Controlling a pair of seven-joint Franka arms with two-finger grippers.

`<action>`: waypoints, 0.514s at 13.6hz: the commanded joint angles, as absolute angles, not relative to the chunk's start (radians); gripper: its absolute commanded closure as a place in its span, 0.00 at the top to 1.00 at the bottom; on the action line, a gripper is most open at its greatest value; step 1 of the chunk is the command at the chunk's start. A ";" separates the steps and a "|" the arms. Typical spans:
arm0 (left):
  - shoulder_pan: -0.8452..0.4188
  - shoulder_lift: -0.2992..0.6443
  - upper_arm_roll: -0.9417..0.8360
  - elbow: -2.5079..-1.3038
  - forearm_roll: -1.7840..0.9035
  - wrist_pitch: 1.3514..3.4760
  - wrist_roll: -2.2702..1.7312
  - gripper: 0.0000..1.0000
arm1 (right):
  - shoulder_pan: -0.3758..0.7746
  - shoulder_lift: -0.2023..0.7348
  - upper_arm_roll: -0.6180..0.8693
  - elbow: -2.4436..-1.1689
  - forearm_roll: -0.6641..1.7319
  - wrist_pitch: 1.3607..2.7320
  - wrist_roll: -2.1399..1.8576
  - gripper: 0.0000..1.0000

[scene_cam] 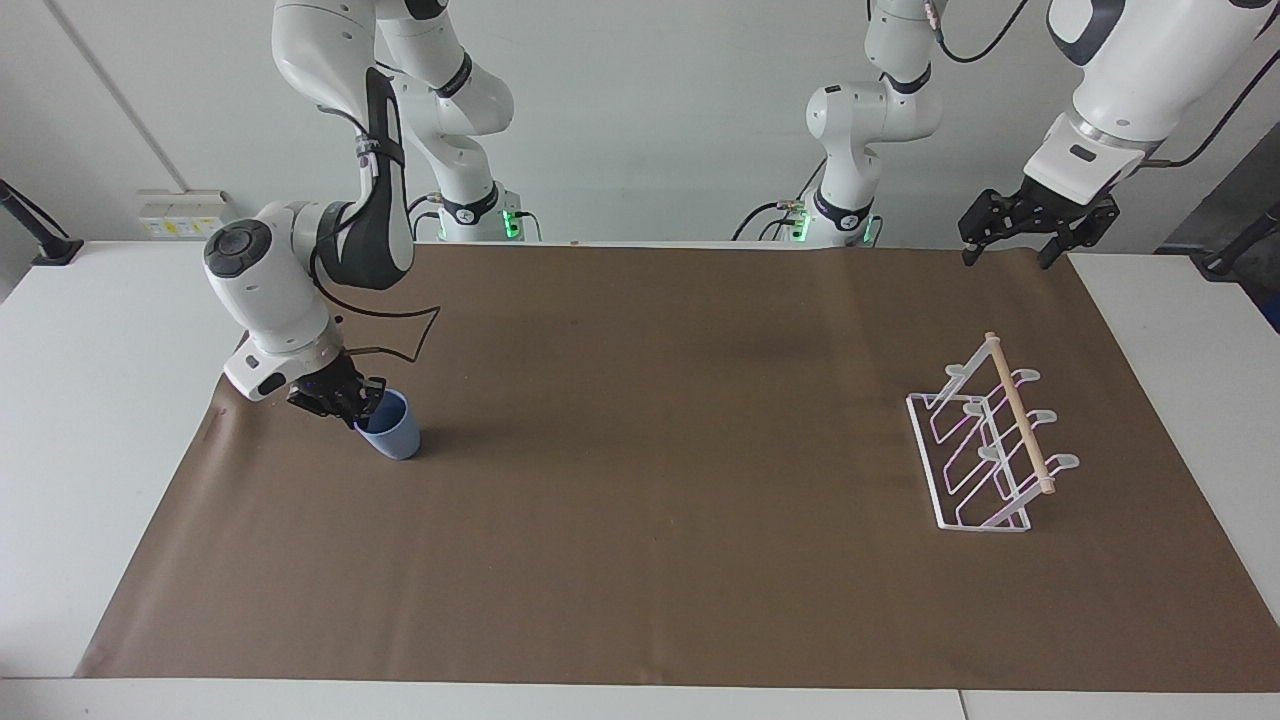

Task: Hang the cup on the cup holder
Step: 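Close the right gripper on the rim of the blue cup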

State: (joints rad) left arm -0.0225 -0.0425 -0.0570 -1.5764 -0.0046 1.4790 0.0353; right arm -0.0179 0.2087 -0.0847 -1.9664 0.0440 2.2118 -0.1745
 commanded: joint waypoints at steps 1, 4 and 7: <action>-0.055 -0.055 -0.025 -1.566 0.003 1.464 0.051 1.00 | -0.021 0.209 -0.080 -1.965 0.072 2.211 -0.196 0.00; -0.090 -0.040 0.012 -1.543 -0.005 1.436 0.051 1.00 | -0.021 0.199 -0.077 -1.910 0.072 2.145 -0.202 0.00; -0.089 -0.028 0.037 -1.532 -0.015 1.433 0.055 1.00 | -0.021 0.189 -0.052 -1.813 0.081 2.033 -0.215 0.00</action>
